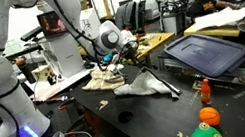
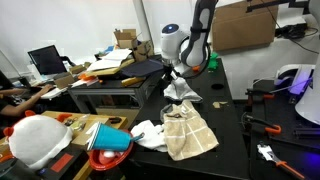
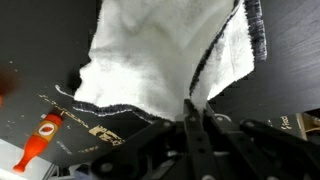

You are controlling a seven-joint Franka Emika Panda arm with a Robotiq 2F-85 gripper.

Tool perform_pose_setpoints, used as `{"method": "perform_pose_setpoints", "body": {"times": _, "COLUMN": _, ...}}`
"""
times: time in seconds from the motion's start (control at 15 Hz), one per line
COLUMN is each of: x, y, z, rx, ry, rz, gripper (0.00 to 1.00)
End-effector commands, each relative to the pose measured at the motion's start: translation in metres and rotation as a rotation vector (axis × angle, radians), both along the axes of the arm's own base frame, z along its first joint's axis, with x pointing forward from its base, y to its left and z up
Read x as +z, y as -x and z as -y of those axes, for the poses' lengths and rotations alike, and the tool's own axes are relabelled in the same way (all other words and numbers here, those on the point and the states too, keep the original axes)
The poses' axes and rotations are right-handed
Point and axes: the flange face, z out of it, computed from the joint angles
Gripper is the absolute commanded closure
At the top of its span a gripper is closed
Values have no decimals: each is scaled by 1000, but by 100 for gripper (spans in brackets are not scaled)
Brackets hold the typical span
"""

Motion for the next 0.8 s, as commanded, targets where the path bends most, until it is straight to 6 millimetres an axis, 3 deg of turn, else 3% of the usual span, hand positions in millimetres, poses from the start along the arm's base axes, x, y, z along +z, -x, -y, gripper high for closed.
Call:
{"method": "perform_pose_setpoints", "body": {"times": 0.0, "x": 9, "y": 6, "z": -7, "rx": 39, "ry": -48, "rz": 26, "gripper": 98}}
{"method": "perform_pose_setpoints", "body": {"times": 0.53, "x": -9, "y": 14, "z": -19, "rx": 152, "ry": -82, "rz": -16, "gripper": 98}}
{"method": "perform_pose_setpoints", "body": {"times": 0.6, "x": -12, "y": 14, "z": -18, "rx": 163, "ry": -80, "rz": -27, "gripper": 94}}
{"method": "perform_pose_setpoints", "body": {"times": 0.67, "x": -15, "y": 15, "z": -18, "rx": 176, "ry": -79, "rz": -34, "gripper": 69}}
{"method": "perform_pose_setpoints", "body": {"times": 0.73, "x": -17, "y": 16, "z": -17, "rx": 184, "ry": -80, "rz": -38, "gripper": 66}}
